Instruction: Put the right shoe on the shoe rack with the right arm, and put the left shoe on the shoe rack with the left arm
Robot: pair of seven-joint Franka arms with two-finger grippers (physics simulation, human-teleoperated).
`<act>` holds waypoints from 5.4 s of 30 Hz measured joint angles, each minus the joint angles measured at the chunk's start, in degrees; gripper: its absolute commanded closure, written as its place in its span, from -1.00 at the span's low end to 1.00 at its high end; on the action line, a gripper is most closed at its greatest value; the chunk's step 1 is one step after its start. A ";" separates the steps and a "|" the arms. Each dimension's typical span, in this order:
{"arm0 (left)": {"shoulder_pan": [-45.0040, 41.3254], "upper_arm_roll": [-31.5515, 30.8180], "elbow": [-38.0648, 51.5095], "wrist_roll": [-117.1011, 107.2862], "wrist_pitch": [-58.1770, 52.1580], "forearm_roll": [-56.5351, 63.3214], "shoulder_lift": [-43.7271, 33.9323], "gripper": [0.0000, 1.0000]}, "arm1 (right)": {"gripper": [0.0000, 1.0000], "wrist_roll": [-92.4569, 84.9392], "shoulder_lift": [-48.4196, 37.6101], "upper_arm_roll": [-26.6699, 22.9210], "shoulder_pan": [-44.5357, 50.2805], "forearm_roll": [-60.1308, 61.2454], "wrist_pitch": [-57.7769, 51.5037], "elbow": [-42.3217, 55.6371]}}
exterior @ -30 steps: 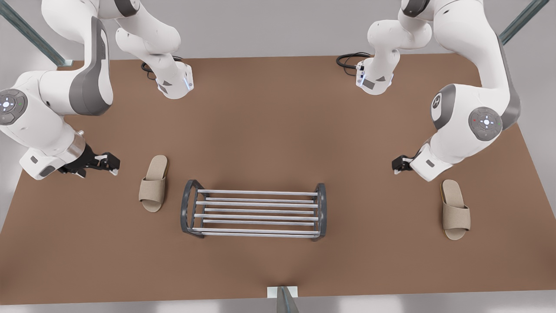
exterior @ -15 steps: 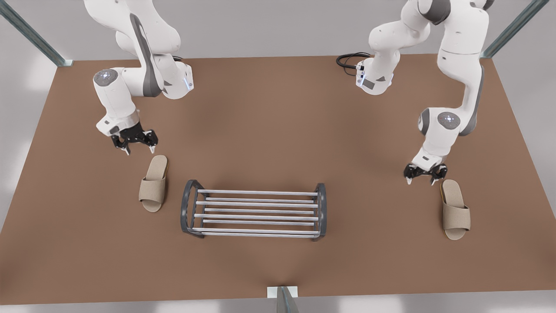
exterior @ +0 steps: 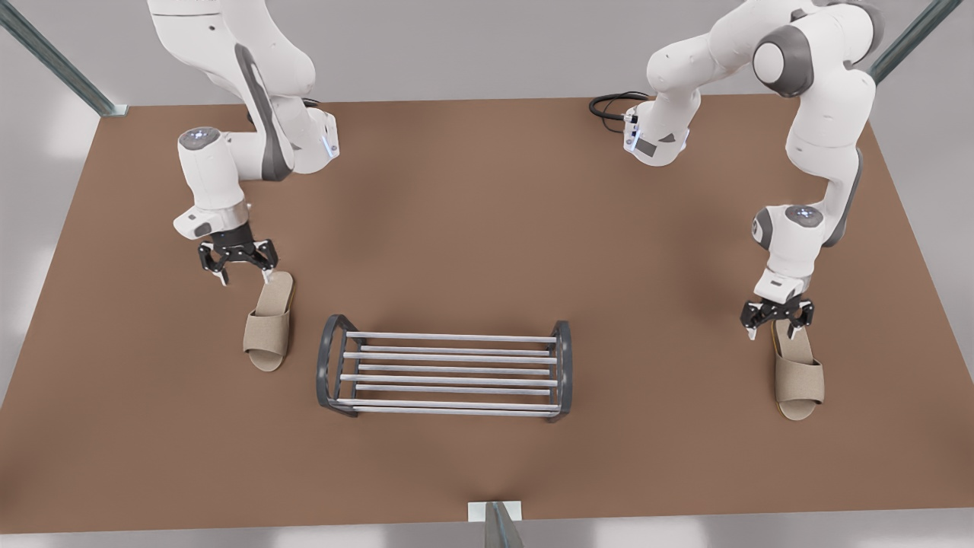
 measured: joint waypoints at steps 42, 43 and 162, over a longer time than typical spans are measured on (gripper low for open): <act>-0.54 1.25 14.52 1.41 1.99 -0.11 12.69 -0.21 | -1.00 -3.15 28.23 -0.71 -7.75 -0.02 22.71 7.16; -0.56 1.27 14.54 1.41 1.99 -0.17 12.63 -0.16 | -1.00 -3.26 28.29 -0.75 -7.76 -0.03 22.72 7.14; 0.48 -0.32 23.90 -0.86 -13.52 -2.10 6.47 0.57 | 0.57 39.59 -1.11 15.58 -8.02 4.44 -13.99 19.18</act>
